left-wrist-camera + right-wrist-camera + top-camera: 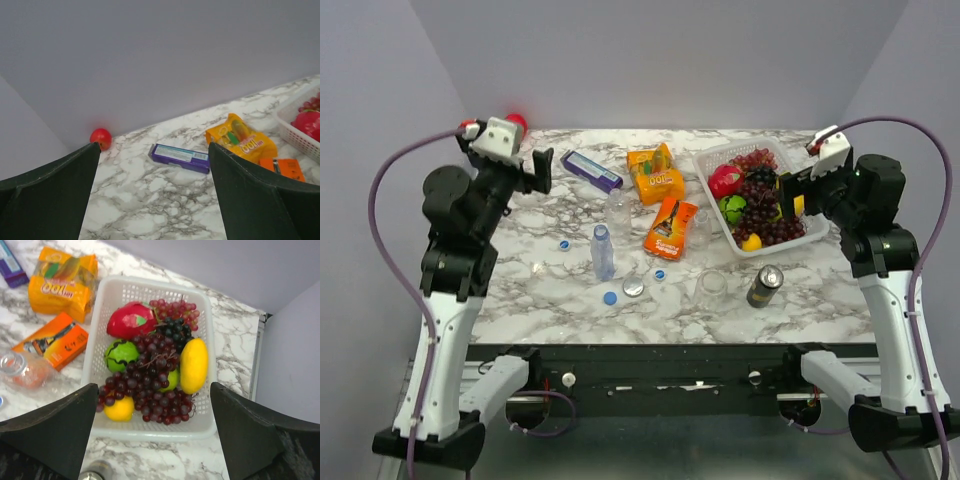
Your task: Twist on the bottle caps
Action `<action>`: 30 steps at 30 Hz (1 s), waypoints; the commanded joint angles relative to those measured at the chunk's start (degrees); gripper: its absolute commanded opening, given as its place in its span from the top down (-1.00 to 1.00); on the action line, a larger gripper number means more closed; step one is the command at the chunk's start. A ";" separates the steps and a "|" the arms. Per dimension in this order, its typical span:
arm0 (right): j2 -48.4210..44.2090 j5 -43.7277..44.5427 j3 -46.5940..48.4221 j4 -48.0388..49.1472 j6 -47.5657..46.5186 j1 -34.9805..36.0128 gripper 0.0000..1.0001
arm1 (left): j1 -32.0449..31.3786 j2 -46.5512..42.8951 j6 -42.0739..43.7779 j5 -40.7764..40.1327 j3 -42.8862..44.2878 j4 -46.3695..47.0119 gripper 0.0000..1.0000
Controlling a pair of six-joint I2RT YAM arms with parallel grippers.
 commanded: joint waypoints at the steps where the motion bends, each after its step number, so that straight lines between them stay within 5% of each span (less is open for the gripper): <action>1: -2.37 -13.52 -0.38 -13.35 -14.11 -0.32 -1.00 | -0.10 -11.41 0.76 15.73 -12.59 -3.14 -0.97; 4: -0.36 -29.87 3.83 -31.68 -29.92 0.55 -0.99 | -0.10 -16.88 2.17 19.89 -18.49 -8.21 -0.97; 8: 2.37 -28.77 1.58 -37.30 -35.69 8.36 -0.88 | -0.10 -25.31 13.38 29.28 -23.77 -18.59 -0.97; 12: 2.11 -20.96 -4.66 -33.88 -38.95 18.90 -0.93 | -0.10 -30.78 22.45 30.27 -28.33 -27.74 -0.97; 17: 5.88 -16.81 -8.29 -30.09 -42.11 22.44 -0.97 | -0.10 -36.57 30.12 30.71 -32.82 -33.91 -0.97; 30: 15.11 -14.17 -12.77 -16.66 -35.00 31.23 -0.83 | -0.11 -36.49 26.70 29.13 -34.85 -33.29 -0.97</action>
